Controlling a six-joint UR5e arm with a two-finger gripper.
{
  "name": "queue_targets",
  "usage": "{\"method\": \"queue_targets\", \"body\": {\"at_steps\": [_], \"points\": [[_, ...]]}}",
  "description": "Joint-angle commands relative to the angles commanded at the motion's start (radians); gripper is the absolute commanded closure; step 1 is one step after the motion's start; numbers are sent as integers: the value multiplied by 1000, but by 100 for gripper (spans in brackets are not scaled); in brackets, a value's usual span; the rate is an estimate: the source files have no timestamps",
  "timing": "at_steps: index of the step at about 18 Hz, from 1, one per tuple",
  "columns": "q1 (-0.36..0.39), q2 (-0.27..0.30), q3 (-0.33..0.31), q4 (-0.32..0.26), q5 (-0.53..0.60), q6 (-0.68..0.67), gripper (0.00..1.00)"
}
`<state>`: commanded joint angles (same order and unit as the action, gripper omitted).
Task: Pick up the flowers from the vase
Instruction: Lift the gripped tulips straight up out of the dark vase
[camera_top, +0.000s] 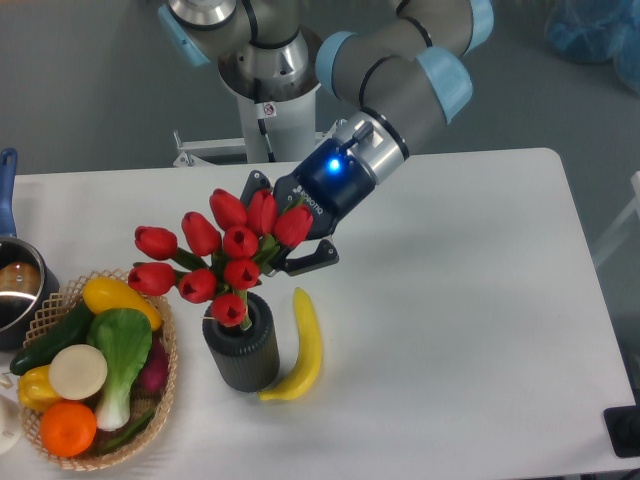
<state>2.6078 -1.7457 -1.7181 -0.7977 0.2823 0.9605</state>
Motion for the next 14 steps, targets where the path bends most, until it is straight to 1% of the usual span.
{"method": "queue_targets", "body": {"at_steps": [8, 11, 12, 14], "points": [[18, 74, 12, 0, 0, -68, 65], [23, 92, 17, 0, 0, -86, 65], [58, 94, 34, -2, 2, -95, 65], [99, 92, 28, -2, 2, -97, 65]]}}
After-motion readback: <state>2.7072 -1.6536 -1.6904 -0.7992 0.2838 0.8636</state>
